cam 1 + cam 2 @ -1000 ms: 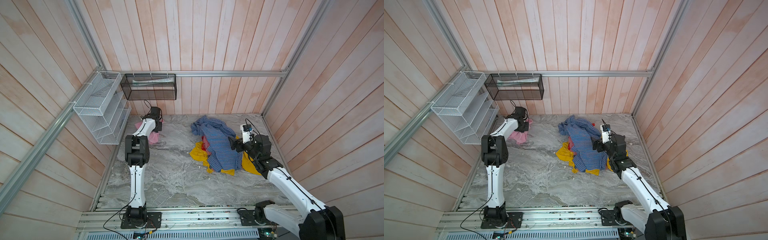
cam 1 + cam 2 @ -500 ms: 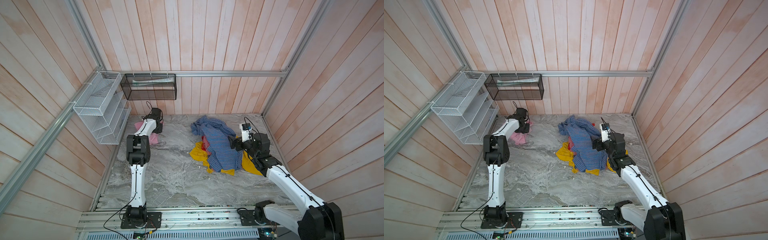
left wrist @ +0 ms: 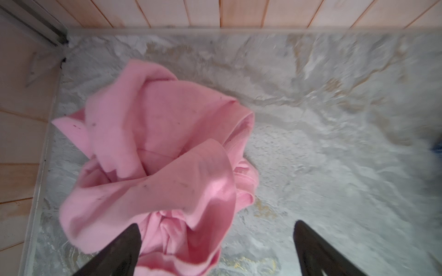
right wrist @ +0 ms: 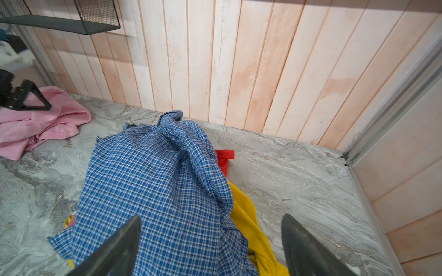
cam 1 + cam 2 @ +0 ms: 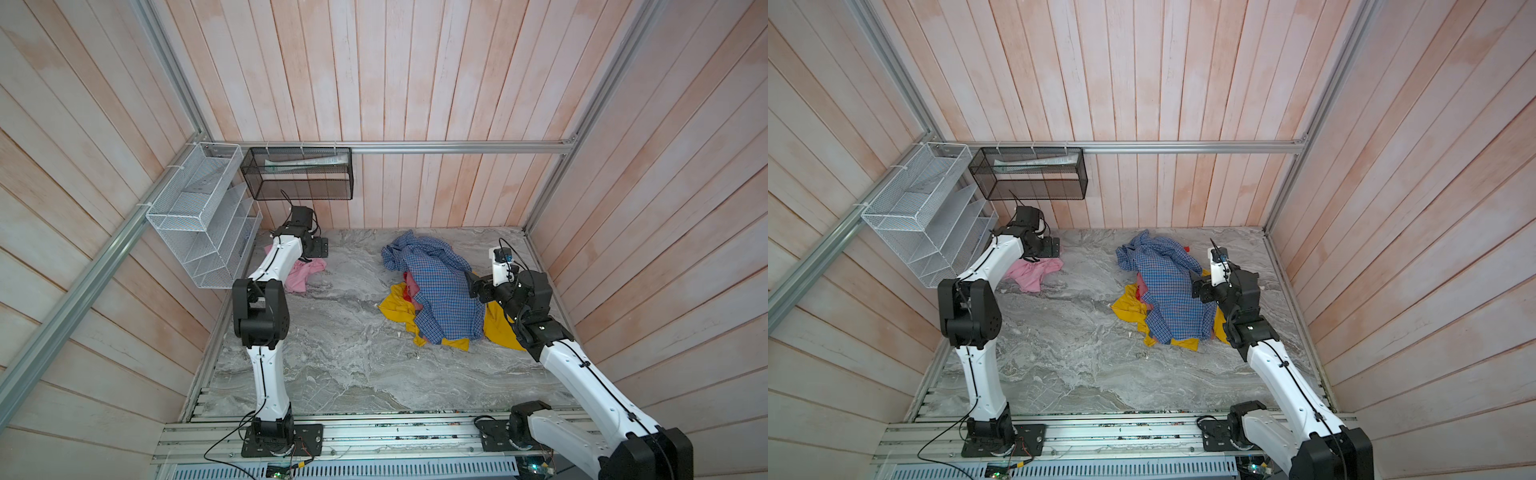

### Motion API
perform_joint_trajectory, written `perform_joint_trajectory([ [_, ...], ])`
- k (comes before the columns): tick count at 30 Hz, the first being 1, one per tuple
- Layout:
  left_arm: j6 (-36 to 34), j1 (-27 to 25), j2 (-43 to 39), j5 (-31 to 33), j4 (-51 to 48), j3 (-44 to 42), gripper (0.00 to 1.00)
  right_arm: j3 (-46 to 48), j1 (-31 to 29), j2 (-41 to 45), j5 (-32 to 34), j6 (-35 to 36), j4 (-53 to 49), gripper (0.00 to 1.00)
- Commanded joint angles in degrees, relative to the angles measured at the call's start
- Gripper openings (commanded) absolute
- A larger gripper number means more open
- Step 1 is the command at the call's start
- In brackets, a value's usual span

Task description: Pick out a specific cloth from the pile

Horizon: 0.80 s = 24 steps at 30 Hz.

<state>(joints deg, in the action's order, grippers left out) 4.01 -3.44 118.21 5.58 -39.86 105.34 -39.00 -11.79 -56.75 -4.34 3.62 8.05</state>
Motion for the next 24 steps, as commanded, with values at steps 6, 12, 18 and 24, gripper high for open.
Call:
perform_joint_trajectory([
  [6, 3.34, -1.37, -21.32, -6.3, 14.77, -24.18, 1.0, 8.43, 5.54, 6.45, 1.11, 0.85, 4.88, 0.92],
  [12, 2.39, -1.48, -36.03, -6.48, 30.81, -49.74, 1.0, 18.23, 8.81, 8.11, 3.63, -1.46, 16.91, 0.92],
  [18, 0.91, -1.6, -44.56, -4.12, 44.86, -67.6, 1.0, 26.51, 11.37, 4.95, 8.04, -2.62, 30.2, 0.92],
  [24, -3.23, -1.57, -48.7, -1.26, 59.98, -78.01, 1.0, 31.31, 14.55, 0.3, 10.38, -5.81, 40.66, 0.91],
])
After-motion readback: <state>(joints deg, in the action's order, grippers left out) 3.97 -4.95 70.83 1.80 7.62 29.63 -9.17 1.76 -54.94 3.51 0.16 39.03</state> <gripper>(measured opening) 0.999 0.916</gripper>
